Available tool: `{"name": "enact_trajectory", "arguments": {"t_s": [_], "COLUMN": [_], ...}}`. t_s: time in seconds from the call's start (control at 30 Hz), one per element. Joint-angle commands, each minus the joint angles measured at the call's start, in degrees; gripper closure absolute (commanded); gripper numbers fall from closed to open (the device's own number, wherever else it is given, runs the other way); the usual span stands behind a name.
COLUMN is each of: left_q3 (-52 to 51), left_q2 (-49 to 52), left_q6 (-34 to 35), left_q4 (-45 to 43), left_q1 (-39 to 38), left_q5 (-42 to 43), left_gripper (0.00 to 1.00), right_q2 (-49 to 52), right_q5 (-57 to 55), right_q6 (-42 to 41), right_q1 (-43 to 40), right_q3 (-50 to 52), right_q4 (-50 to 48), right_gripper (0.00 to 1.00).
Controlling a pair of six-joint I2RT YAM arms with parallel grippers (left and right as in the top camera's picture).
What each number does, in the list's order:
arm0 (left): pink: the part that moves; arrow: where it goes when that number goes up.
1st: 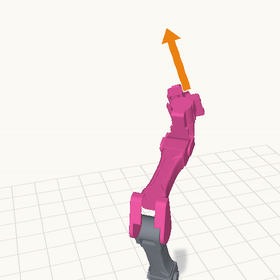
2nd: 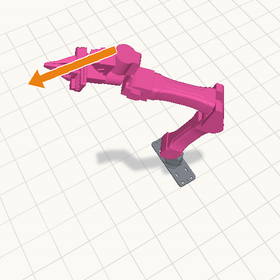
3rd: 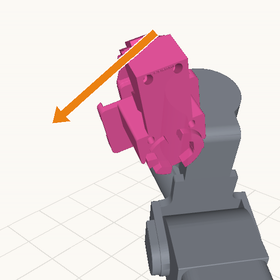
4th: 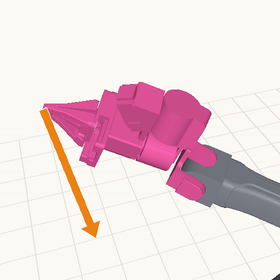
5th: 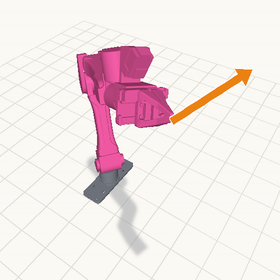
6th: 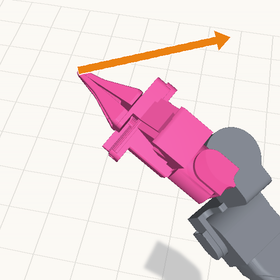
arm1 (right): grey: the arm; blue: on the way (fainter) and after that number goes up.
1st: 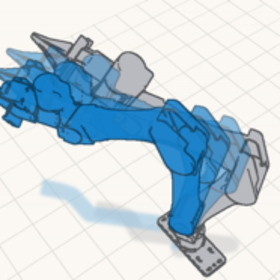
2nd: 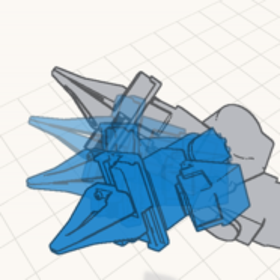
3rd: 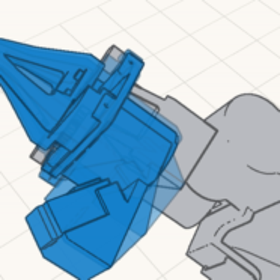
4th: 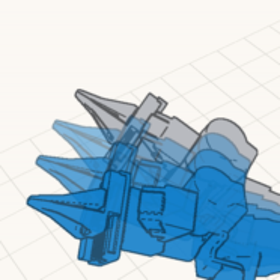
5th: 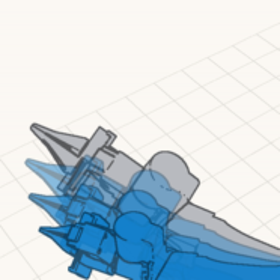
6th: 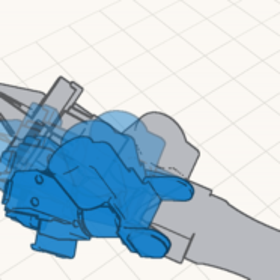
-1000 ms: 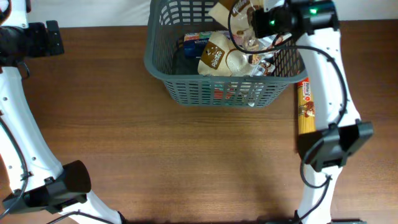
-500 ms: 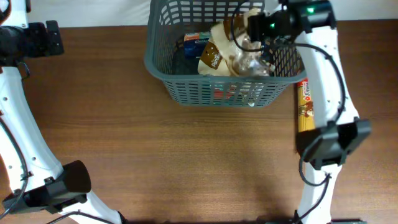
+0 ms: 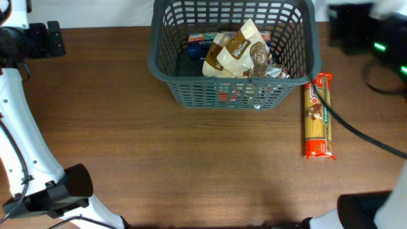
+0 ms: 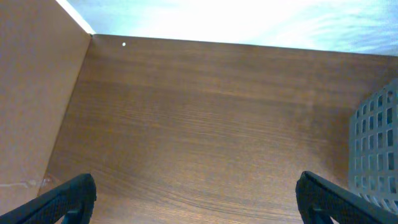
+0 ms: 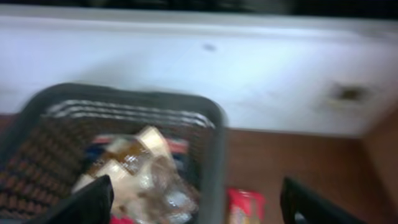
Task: Pack container
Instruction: 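Move the right gripper to the spaghetti pack and grasp it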
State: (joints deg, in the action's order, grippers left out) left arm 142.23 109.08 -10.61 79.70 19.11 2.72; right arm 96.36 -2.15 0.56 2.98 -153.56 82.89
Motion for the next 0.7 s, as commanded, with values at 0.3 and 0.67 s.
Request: {"name": "enact_trajectory", "arguments": {"t_s": [0.3,0.67], "left_q3": [-0.02,-0.02], "left_q2": [0.20,0.20], "left_q6": [0.72,0.72], "left_q4": [-0.07,-0.07], "left_q1": [0.33,0.33], "left_q5": [-0.20,-0.20], "left_gripper": [0.01,0.01], "right_q2": [-5.27,-5.27], "right_q5": [6.36,6.43], "right_q6": [-2.78,0.94], "right_q1": [-23.65,-24.13], "right_q3": [21.49,53.94], "right_q4": [-0.96,-8.17], "right_gripper": [0.17,0.11]}}
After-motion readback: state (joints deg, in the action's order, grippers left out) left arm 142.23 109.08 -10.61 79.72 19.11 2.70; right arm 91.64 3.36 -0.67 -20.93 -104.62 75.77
